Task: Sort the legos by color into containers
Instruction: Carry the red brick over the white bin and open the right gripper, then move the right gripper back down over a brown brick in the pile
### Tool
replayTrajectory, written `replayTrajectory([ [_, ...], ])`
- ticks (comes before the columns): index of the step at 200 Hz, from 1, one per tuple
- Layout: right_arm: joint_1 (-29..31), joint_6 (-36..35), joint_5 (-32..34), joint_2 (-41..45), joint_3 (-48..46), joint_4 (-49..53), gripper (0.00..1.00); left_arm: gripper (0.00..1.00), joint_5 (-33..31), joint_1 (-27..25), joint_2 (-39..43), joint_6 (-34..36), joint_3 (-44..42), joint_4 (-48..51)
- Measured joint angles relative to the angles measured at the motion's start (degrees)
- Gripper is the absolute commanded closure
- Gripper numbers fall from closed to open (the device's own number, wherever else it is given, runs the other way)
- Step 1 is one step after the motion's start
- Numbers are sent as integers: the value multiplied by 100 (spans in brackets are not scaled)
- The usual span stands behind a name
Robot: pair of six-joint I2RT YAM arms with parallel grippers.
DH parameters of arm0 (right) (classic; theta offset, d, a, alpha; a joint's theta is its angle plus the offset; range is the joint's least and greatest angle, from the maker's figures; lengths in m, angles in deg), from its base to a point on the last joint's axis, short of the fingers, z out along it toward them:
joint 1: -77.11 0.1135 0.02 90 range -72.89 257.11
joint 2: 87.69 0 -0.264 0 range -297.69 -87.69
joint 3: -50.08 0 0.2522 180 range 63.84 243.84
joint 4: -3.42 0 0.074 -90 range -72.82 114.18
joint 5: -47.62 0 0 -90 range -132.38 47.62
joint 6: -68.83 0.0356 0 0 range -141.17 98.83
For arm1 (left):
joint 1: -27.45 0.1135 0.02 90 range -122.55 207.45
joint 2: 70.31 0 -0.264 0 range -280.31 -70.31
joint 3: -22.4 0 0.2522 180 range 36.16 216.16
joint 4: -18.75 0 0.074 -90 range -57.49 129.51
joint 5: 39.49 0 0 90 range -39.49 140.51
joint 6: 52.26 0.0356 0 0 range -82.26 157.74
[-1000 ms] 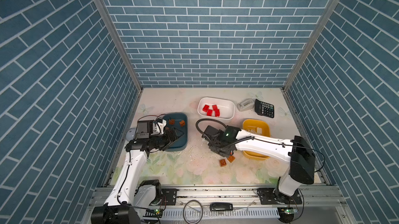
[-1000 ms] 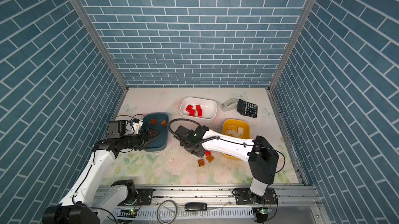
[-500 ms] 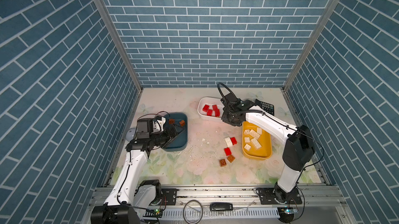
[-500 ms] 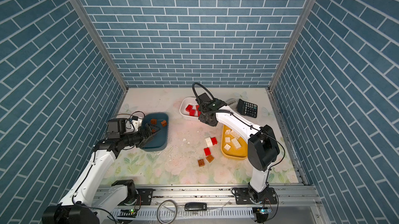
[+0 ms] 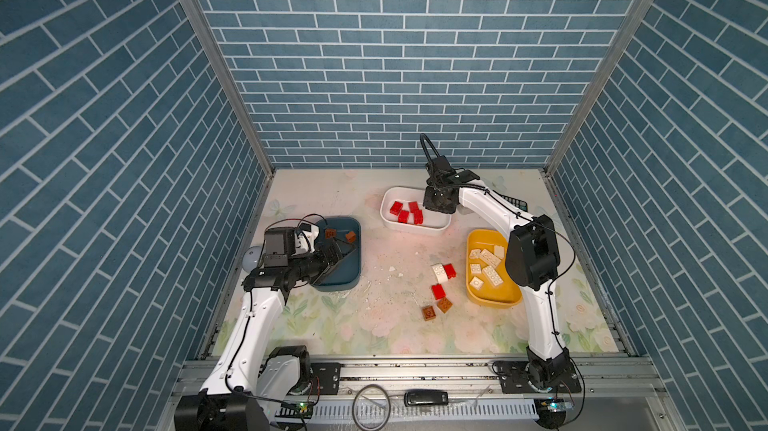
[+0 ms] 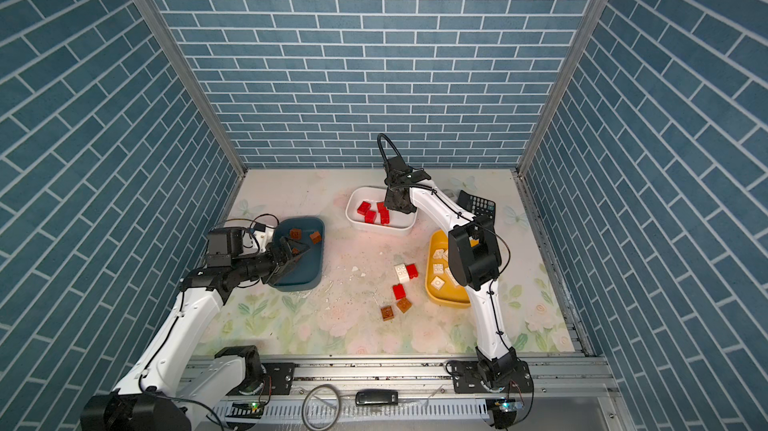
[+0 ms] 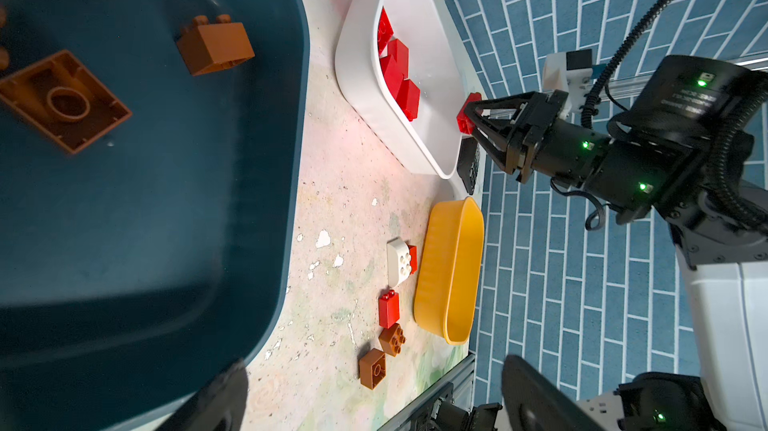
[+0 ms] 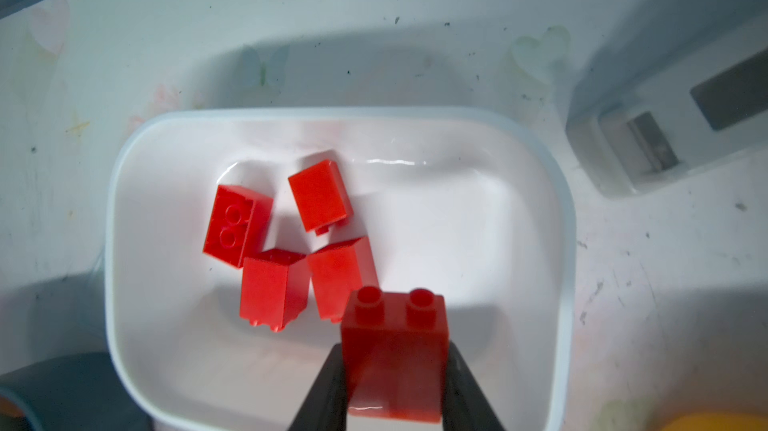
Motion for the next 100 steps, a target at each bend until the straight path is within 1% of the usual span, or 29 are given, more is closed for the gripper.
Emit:
replayTrajectory([
  [22, -109, -177, -87, -424, 337, -98, 65, 3, 2, -7, -35, -2, 0, 0],
  [37, -173, -278, -144, -660, 542, -133, 55, 3, 2, -9, -85, -2, 0, -2],
  [58, -210, -439, -275, -909, 850, -146, 45, 3, 4, -17, -153, 4, 2, 4],
  [73, -208, -494, -407, -918, 890, -160, 36, 3, 2, -17, -203, 28, 4, 7],
  [87, -197, -518, -514, -820, 774, -197, 35, 3, 4, -22, -251, 55, 4, 22],
  [100, -186, -529, -625, -586, 461, -175, 34, 3, 2, -26, -273, 70, 4, 42],
])
